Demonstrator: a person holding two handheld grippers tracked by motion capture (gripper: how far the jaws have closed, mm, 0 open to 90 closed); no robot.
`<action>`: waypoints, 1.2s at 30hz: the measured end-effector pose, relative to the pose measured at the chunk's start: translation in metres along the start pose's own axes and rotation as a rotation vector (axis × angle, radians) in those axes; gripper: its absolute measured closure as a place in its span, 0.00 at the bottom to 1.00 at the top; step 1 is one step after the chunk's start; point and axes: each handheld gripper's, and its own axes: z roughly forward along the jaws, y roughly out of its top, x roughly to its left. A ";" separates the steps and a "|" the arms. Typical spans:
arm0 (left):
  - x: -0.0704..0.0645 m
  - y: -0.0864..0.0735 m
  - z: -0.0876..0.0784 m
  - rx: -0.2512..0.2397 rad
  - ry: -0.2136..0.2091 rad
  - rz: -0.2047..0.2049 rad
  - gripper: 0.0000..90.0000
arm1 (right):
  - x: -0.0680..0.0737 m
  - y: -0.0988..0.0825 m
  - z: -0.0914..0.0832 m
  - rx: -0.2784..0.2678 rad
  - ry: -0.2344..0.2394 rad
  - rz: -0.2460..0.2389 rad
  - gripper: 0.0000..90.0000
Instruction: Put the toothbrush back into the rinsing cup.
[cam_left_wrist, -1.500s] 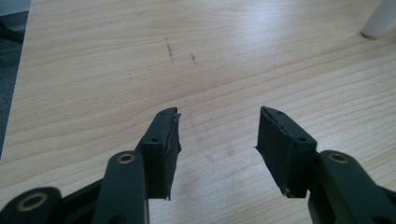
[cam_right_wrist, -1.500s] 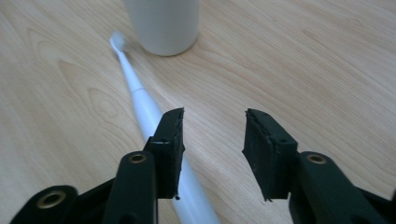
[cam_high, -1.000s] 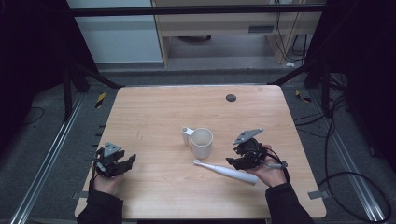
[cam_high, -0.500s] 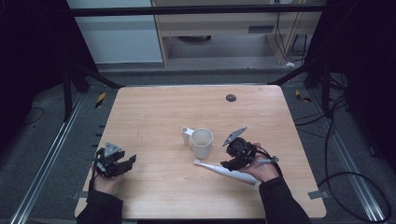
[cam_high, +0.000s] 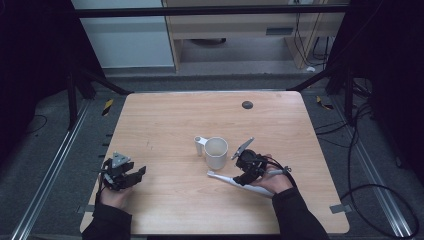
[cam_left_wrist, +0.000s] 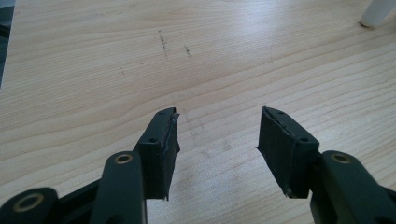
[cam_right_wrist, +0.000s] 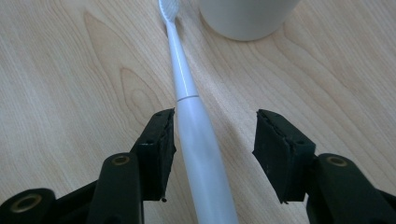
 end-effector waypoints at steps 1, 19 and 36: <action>0.000 0.000 0.000 0.000 0.001 0.000 0.52 | 0.000 0.000 0.002 0.006 0.000 -0.005 0.53; 0.000 0.000 0.001 0.009 -0.002 0.000 0.52 | 0.004 0.006 0.025 0.112 0.023 -0.062 0.56; 0.000 0.000 0.001 0.010 -0.002 0.002 0.52 | 0.008 0.006 0.036 0.176 0.012 -0.096 0.63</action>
